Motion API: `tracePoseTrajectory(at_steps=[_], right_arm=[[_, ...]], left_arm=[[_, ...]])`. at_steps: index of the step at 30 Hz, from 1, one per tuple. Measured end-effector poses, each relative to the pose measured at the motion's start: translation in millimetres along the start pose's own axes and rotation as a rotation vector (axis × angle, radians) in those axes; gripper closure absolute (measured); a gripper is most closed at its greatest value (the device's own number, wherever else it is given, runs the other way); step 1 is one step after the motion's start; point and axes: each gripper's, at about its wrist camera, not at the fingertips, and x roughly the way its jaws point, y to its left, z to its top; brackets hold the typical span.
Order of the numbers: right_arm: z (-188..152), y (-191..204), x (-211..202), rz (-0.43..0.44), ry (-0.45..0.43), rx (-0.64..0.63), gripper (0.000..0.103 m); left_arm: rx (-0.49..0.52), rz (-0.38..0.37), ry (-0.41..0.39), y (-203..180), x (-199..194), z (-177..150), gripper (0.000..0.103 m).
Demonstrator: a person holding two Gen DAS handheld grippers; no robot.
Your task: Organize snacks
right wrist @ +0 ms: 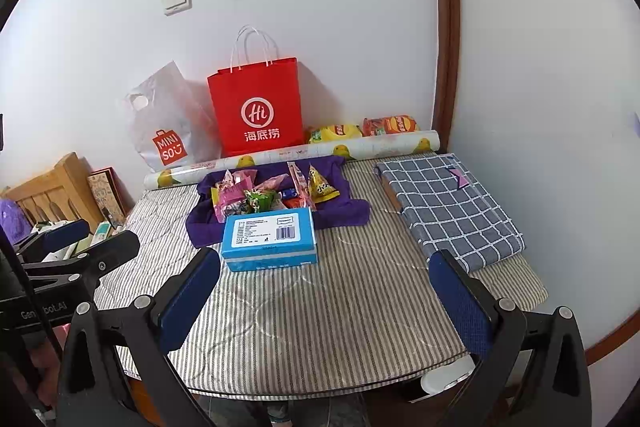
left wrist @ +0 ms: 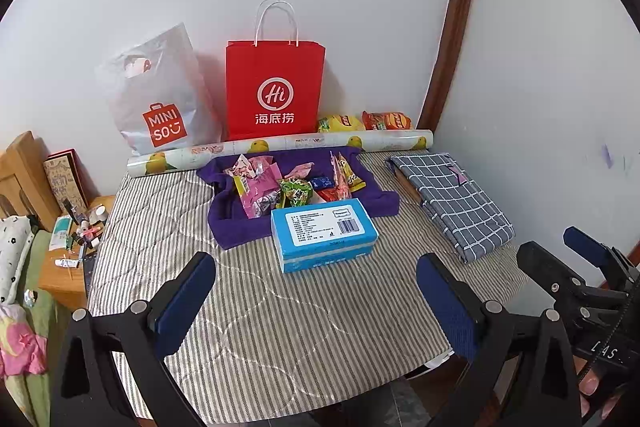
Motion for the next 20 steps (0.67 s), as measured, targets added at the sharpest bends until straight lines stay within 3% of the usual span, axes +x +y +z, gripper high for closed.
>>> tracePoseTrajectory(at_steps=[20], right_arm=[[-1.4,2.9,-0.9,0.011,-0.011,-0.003,0.000]], left_arm=[[0.008,0.007,0.008,2.9,7.5,-2.8,0.001]])
